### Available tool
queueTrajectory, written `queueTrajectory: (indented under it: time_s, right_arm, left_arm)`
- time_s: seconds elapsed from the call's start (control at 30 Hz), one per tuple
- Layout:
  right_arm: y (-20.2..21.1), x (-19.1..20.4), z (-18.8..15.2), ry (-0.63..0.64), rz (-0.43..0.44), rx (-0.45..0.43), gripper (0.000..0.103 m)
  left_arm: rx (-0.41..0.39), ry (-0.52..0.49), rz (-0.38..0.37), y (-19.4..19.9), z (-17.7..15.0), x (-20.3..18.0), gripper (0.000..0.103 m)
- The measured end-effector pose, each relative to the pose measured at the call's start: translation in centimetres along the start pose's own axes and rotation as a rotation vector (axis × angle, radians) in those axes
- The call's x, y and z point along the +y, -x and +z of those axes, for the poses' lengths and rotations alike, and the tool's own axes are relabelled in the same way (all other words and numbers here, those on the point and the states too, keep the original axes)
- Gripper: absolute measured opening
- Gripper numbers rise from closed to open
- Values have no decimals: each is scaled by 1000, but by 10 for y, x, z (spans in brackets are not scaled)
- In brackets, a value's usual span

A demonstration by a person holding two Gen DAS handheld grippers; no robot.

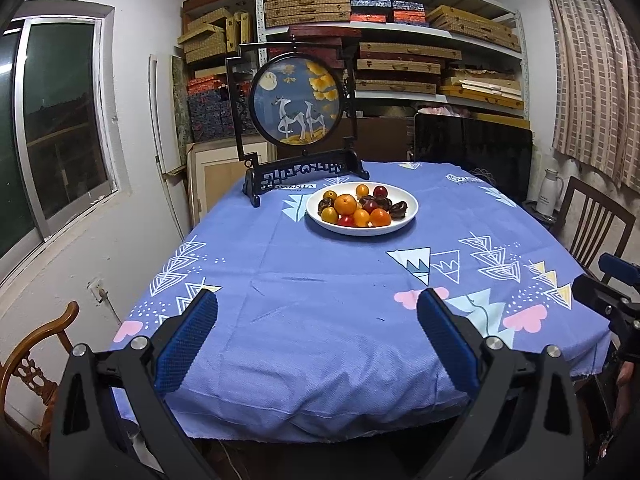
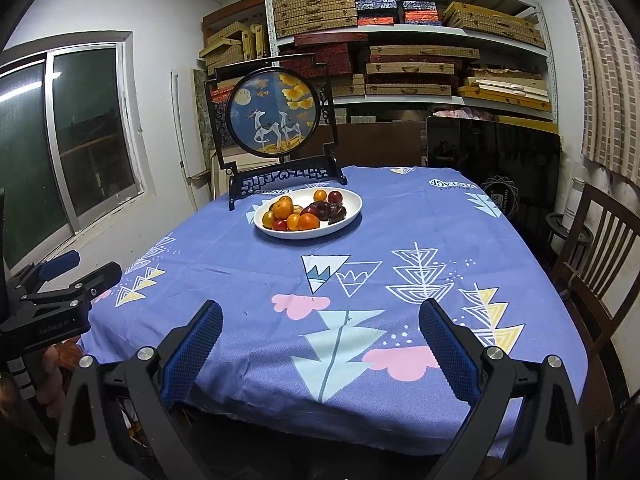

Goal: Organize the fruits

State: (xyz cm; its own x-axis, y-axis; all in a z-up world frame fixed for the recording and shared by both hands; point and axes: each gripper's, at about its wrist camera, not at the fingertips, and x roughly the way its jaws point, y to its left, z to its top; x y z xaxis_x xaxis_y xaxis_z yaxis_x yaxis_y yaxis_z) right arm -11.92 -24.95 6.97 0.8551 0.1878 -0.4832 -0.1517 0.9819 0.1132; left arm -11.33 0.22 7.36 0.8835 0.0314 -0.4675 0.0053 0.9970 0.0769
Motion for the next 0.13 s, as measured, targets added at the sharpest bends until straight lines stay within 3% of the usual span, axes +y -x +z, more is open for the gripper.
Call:
queueTrajectory:
  time_s: [0.13]
  right_arm:
    - [1, 1, 1, -2, 0, 3, 99]
  left_arm:
    - [-2, 7, 3, 1, 0, 1, 98]
